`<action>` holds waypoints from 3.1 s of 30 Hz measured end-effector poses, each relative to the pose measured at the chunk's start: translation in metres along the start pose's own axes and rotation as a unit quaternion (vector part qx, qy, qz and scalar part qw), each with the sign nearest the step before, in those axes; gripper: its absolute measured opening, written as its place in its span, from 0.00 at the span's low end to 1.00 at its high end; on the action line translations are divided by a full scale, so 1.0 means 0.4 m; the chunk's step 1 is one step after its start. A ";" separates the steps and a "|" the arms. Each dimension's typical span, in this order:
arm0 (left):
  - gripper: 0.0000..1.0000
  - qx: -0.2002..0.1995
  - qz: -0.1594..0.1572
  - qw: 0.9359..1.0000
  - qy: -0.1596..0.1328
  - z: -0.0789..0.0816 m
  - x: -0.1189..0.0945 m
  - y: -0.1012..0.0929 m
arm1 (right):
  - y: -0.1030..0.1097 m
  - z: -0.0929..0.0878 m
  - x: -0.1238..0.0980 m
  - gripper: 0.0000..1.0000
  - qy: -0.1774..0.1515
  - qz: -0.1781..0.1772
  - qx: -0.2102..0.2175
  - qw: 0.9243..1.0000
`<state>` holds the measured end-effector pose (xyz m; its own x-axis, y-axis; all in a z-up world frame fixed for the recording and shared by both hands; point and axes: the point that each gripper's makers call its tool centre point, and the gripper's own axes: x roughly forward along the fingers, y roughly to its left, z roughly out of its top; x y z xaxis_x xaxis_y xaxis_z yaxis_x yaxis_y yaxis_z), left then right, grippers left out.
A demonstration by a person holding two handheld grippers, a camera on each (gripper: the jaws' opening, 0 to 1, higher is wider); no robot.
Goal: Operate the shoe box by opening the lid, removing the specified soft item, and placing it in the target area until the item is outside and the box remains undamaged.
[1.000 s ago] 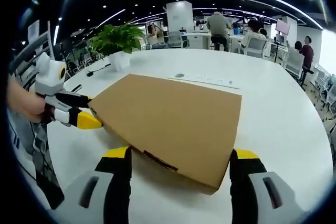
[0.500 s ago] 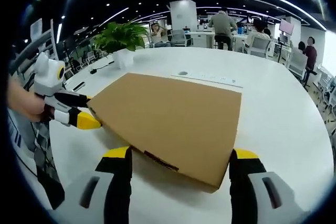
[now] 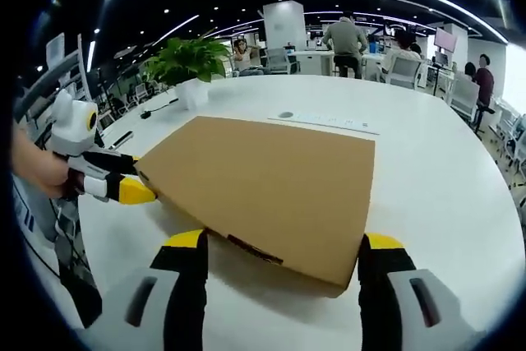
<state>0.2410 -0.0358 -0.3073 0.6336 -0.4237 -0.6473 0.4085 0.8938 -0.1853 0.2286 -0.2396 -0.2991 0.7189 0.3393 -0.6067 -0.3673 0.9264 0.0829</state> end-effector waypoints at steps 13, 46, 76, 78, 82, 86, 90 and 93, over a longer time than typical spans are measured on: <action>0.57 0.006 0.008 1.000 0.008 -0.026 -0.021 -0.004 | 0.015 -0.015 -0.018 0.74 -0.005 0.008 0.002 1.000; 0.54 0.012 0.014 0.999 0.040 -0.083 -0.070 -0.027 | 0.040 -0.056 -0.068 0.72 0.004 0.011 0.007 1.000; 0.51 0.033 0.029 0.998 0.052 -0.123 -0.107 -0.033 | 0.056 -0.083 -0.100 0.67 0.030 0.016 -0.018 0.999; 0.51 0.031 0.030 0.998 0.052 -0.124 -0.108 -0.033 | 0.058 -0.085 -0.101 0.67 0.031 0.016 -0.019 0.999; 0.51 0.031 0.031 0.998 0.052 -0.128 -0.114 -0.036 | 0.061 -0.089 -0.106 0.67 0.033 0.018 -0.020 0.999; 0.50 0.032 0.032 0.998 0.053 -0.137 -0.123 -0.041 | 0.064 -0.093 -0.111 0.67 0.036 0.020 -0.022 0.999; 0.49 0.038 0.031 0.997 0.061 -0.141 -0.126 -0.042 | 0.066 -0.102 -0.121 0.66 0.040 0.020 -0.025 0.999; 0.49 0.040 0.030 0.997 0.066 -0.145 -0.128 -0.045 | 0.068 -0.108 -0.129 0.65 0.042 0.017 -0.027 0.999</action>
<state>0.1632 -0.0216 -0.3137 0.5690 -0.3422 -0.7478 0.4274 0.8999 -0.0865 0.1561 -0.2390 -0.2999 0.6544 0.3537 -0.6684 -0.4231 0.9038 0.0641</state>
